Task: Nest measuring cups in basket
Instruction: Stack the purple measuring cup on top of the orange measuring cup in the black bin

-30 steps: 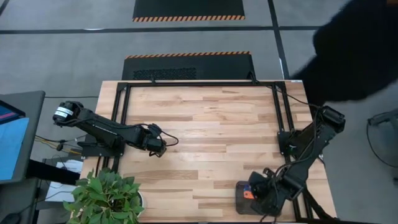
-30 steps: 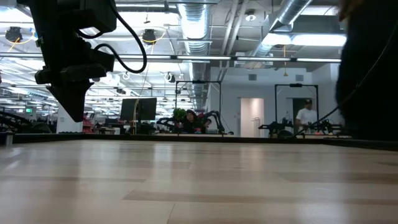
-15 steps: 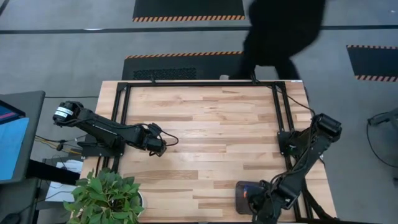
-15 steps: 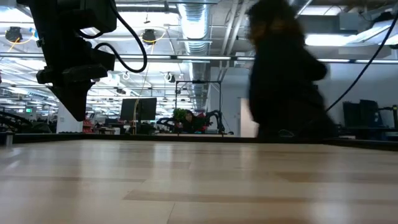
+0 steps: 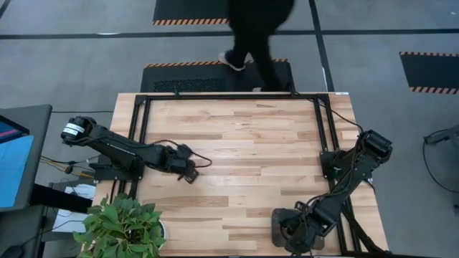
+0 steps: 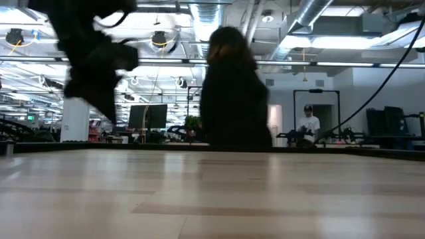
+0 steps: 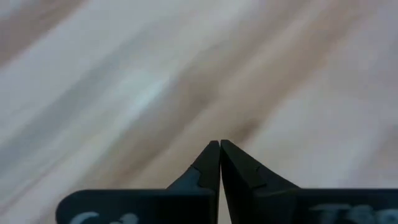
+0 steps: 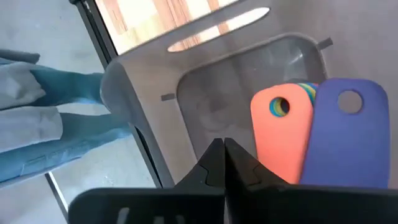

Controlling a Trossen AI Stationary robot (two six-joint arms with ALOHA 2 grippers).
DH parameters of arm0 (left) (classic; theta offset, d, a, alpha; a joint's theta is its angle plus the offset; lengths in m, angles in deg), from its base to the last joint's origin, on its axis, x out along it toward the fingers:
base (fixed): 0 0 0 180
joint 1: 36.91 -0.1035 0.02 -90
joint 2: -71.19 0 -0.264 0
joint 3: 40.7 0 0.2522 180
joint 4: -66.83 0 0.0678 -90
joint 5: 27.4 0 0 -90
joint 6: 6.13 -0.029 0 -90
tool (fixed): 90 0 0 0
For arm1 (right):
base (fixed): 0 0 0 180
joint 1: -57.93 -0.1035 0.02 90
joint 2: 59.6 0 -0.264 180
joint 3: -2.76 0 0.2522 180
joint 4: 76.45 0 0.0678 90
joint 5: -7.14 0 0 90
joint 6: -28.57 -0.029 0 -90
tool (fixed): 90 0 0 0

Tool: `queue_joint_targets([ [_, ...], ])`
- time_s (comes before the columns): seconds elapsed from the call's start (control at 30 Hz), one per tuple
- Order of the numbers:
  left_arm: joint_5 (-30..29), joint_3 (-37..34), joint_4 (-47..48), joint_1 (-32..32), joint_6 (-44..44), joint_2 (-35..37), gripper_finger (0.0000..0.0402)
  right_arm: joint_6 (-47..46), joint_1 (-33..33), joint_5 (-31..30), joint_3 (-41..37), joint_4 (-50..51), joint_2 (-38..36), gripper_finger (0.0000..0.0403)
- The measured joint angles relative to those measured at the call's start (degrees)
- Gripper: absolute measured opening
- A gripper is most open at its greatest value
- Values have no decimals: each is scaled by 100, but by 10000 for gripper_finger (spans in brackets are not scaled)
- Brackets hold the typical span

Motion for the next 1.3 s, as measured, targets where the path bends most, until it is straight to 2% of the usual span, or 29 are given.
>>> queue_joint_targets([
  [0.13, 213, 41, -1927, -106, -821, -431, 0, 1, 0, 43, 0, 7, -2, 20],
  [0.23, 613, 408, -2574, -310, -1205, -1076, 0, -2, 0, 53, 0, -16, -2, 18],
  [0.37, 1100, 1477, -2681, -526, -1977, -2201, 0, 0, 0, 59, 0, -77, 0, 9],
  [0.57, 1575, 3609, -2614, -537, -3172, -3896, 0, -4, 0, 59, 0, -157, -2, 18],
  [0.73, 1994, 5250, -2430, -427, -3488, -4991, 0, -5, 0, 57, 0, -147, -2, 16],
  [0.9, 2755, 6579, -2140, -265, -3530, -5800, 0, -15, 0, 57, 0, -109, -2, 8],
  [1.03, 2848, 7039, -1818, -97, -3533, -6155, 0, -69, -9, 57, 0, -85, -2, 17],
  [1.3, 2839, 7084, -1984, -63, -3511, -6178, 0, -65, -9, 54, -82, 266, -2, 10],
])
